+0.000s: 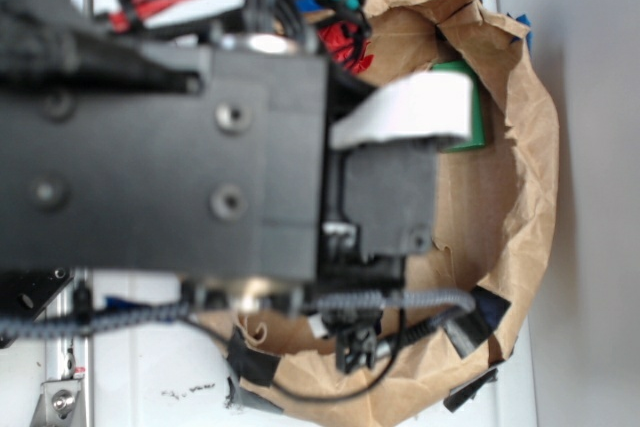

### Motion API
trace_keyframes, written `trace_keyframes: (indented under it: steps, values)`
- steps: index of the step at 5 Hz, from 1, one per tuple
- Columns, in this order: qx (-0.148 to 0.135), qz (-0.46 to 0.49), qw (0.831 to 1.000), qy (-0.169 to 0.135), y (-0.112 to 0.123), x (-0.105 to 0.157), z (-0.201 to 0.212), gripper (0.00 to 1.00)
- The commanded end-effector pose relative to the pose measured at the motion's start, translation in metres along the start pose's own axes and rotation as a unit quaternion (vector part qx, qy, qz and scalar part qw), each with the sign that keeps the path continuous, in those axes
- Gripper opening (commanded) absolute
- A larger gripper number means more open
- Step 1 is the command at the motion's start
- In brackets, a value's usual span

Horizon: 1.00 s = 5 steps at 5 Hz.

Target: Grab the red paper.

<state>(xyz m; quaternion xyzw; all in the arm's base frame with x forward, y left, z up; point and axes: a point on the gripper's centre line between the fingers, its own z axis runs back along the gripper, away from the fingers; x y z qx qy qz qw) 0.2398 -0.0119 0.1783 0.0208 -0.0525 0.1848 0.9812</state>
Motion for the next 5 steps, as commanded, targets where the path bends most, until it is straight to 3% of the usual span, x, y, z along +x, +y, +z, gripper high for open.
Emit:
trace_keyframes:
  steps: [1,2,3,4,5]
  values:
    - [0.059,0.125,0.989,-0.054,0.011,0.023,0.010,1.00]
    - [0.052,0.251,0.965,-0.057,0.016,0.028,-0.001,1.00]
    - [0.053,0.338,0.935,-0.098,0.014,0.036,-0.006,1.00]
    - [0.059,0.320,0.937,-0.129,0.013,0.050,-0.020,1.00]
    - [0.059,0.320,0.937,-0.129,0.013,0.050,-0.020,1.00]
